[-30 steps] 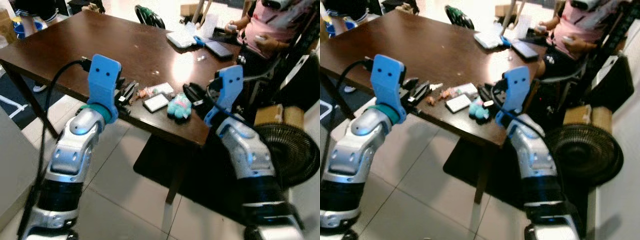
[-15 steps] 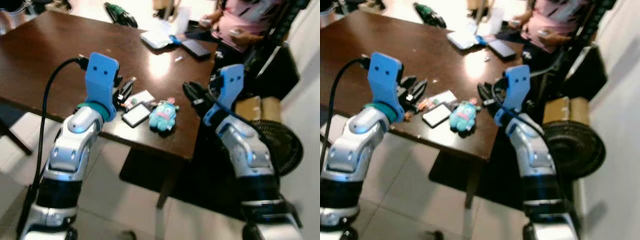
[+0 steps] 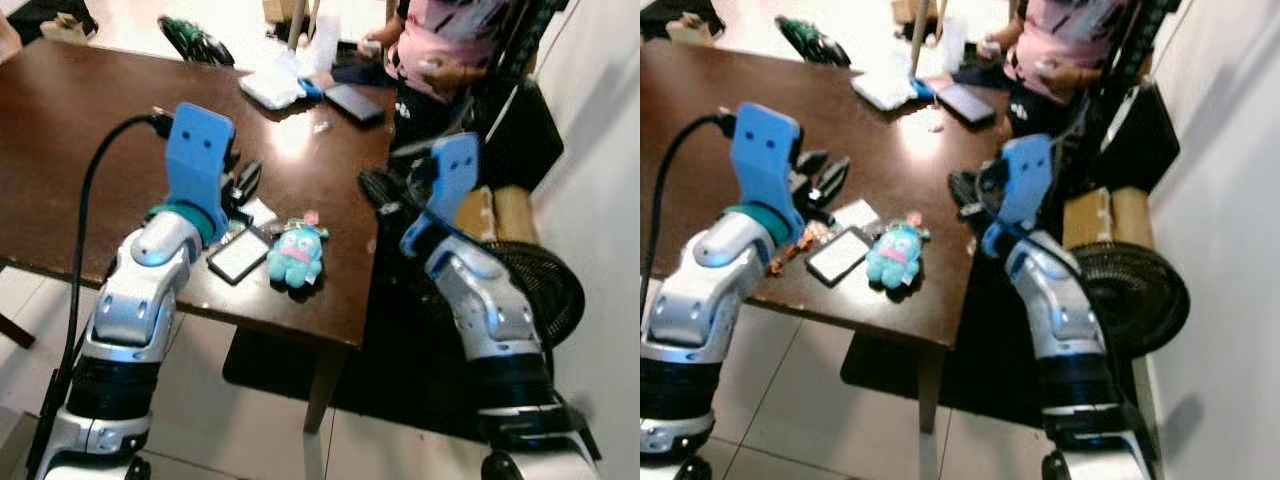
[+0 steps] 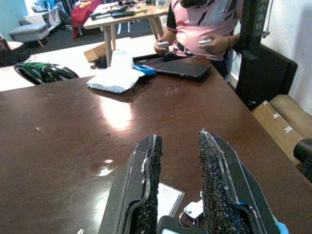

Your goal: Hang keys on a hook

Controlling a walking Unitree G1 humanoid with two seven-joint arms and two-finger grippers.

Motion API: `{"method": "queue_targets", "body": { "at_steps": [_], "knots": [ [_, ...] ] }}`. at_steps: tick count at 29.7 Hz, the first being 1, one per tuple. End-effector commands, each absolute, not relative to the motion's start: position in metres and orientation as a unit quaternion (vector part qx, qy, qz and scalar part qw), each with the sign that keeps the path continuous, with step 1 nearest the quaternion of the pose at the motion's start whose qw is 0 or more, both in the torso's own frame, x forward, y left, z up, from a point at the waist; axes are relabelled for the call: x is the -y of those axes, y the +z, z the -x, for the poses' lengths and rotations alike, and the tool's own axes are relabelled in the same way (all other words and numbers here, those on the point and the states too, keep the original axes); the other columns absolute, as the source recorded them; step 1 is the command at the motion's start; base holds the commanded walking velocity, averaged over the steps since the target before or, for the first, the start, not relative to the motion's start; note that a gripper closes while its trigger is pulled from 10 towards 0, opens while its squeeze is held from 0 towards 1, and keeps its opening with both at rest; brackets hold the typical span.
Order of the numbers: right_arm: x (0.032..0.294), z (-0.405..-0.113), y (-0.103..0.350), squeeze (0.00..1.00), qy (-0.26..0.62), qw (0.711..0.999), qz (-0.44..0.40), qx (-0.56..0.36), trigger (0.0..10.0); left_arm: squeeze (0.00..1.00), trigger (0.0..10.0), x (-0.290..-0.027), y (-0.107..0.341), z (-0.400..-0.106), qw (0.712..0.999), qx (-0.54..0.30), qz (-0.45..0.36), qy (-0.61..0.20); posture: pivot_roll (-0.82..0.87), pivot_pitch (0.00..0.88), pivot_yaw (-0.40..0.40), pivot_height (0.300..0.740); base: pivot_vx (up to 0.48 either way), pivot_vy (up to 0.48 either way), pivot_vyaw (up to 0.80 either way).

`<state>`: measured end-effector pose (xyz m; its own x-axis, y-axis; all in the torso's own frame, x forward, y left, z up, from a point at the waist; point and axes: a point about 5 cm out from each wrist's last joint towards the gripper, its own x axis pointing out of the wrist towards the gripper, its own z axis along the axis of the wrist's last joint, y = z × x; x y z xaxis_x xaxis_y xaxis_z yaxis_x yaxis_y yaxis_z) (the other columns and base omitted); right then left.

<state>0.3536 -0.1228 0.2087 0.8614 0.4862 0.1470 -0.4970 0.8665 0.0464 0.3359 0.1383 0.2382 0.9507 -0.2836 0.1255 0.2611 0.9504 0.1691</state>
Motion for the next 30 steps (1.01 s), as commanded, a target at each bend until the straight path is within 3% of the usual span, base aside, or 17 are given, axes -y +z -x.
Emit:
{"method": "queue_targets", "body": {
  "at_steps": [1, 8, 10, 15, 19, 25, 26, 30],
  "knots": [
    [0.125, -0.354, 0.207, 0.0, 0.251, 0.965, -0.042, 0.062, 10.0, 0.0, 10.0, -0.138, 0.232, -0.336, 0.984, 0.063, -0.095, -0.137, 0.09, 0.0, 0.072, 0.74, 0.0, 0.0, 0.0],
    [0.124, -0.354, 0.205, 0.0, 0.252, 0.965, -0.035, 0.061, 10.0, 0.0, 10.0, -0.134, 0.217, -0.333, 0.972, 0.029, -0.16, -0.172, 0.09, 0.0, 0.074, 0.74, 0.0, 0.0, 0.0],
    [0.124, -0.353, 0.204, 0.0, 0.252, 0.966, -0.024, 0.059, 10.0, 0.0, 10.0, -0.132, 0.197, -0.327, 0.947, -0.006, -0.243, -0.211, 0.09, 0.0, 0.072, 0.74, 0.0, 0.0, 0.0],
    [0.125, -0.354, 0.202, 0.0, 0.252, 0.966, -0.011, 0.057, 10.0, 0.0, 10.0, -0.13, 0.178, -0.32, 0.921, -0.046, -0.304, -0.24, 0.09, 0.0, 0.07, 0.74, 0.0, 0.0, 0.0],
    [0.124, -0.354, 0.201, 0.0, 0.253, 0.966, -0.006, 0.057, 10.0, 0.0, 10.0, -0.131, 0.164, -0.313, 0.898, -0.086, -0.333, -0.274, 0.09, 0.0, 0.07, 0.74, 0.0, 0.0, 0.0],
    [0.123, -0.354, 0.201, 0.0, 0.254, 0.966, -0.005, 0.056, 10.0, 0.0, 10.0, -0.131, 0.162, -0.311, 0.893, -0.09, -0.336, -0.284, 0.09, 0.0, 0.07, 0.74, 0.0, 0.0, 0.0],
    [0.123, -0.353, 0.2, 0.0, 0.254, 0.966, -0.005, 0.055, 10.0, 1.0, 10.0, -0.131, 0.162, -0.311, 0.894, -0.092, -0.333, -0.287, 0.09, 0.0, 0.071, 0.74, 0.0, 0.0, 0.0],
    [0.123, -0.353, 0.2, 0.0, 0.254, 0.966, -0.005, 0.055, 10.0, 1.0, 10.0, -0.131, 0.16, -0.31, 0.893, -0.099, -0.33, -0.289, 0.09, 0.0, 0.074, 0.74, 0.0, 0.0, 0.0]
  ]
}}
